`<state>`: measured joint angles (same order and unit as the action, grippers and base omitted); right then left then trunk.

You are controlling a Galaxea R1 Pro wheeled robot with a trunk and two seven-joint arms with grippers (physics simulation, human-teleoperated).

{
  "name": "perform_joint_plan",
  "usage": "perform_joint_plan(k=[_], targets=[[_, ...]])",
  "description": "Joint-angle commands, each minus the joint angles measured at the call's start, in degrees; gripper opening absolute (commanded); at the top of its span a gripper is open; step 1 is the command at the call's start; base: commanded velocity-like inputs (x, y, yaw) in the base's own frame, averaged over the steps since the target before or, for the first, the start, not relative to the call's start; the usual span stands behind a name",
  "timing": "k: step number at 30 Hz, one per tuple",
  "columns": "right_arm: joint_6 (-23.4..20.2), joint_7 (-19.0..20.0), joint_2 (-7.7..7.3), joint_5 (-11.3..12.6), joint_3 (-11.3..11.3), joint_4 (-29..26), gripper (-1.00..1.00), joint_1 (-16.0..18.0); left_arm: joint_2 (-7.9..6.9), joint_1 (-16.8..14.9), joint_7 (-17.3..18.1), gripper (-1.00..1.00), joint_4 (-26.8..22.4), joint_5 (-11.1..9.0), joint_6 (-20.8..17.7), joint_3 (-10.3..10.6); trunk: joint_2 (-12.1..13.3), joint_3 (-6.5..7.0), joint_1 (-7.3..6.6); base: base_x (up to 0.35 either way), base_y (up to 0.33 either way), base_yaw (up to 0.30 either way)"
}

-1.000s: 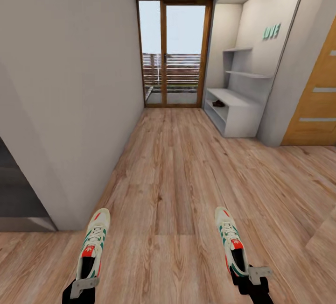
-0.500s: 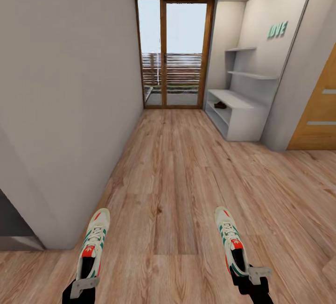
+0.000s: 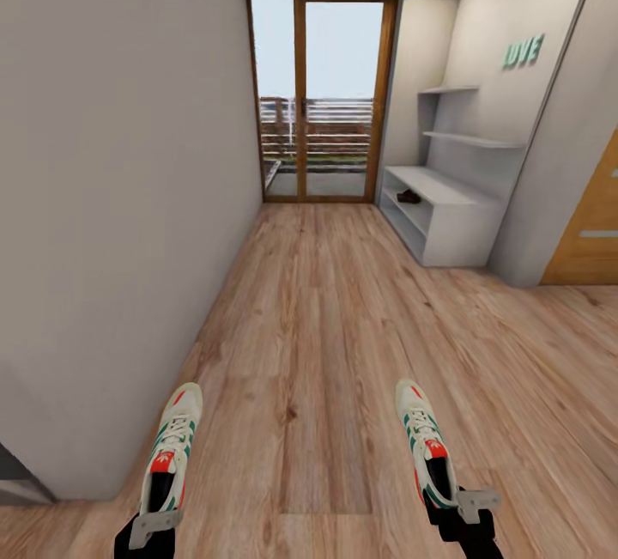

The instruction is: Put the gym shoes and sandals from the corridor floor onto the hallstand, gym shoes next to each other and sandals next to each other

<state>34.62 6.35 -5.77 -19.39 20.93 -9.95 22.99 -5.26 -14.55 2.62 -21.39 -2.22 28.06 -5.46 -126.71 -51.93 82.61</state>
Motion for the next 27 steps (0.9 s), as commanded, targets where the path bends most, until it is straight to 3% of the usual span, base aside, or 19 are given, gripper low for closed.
perform_joint_plan(k=[1, 27], targets=[[0.16, 0.47, -0.01, -0.13, 0.52, 0.02, -1.0, 0.04, 0.0, -0.04, 0.28, -1.0, 0.03, -0.24, 0.15, -0.17, -0.02, -0.05, 0.02, 0.34, 0.0, 0.0], [0.19, 0.41, 0.06, -0.13, 0.52, 0.02, -1.0, 0.04, 0.02, -0.03, 0.28, -1.0, 0.03, -0.21, 0.15, -0.17, -0.02, -0.05, 0.02, 0.34, 0.0, 0.0]])
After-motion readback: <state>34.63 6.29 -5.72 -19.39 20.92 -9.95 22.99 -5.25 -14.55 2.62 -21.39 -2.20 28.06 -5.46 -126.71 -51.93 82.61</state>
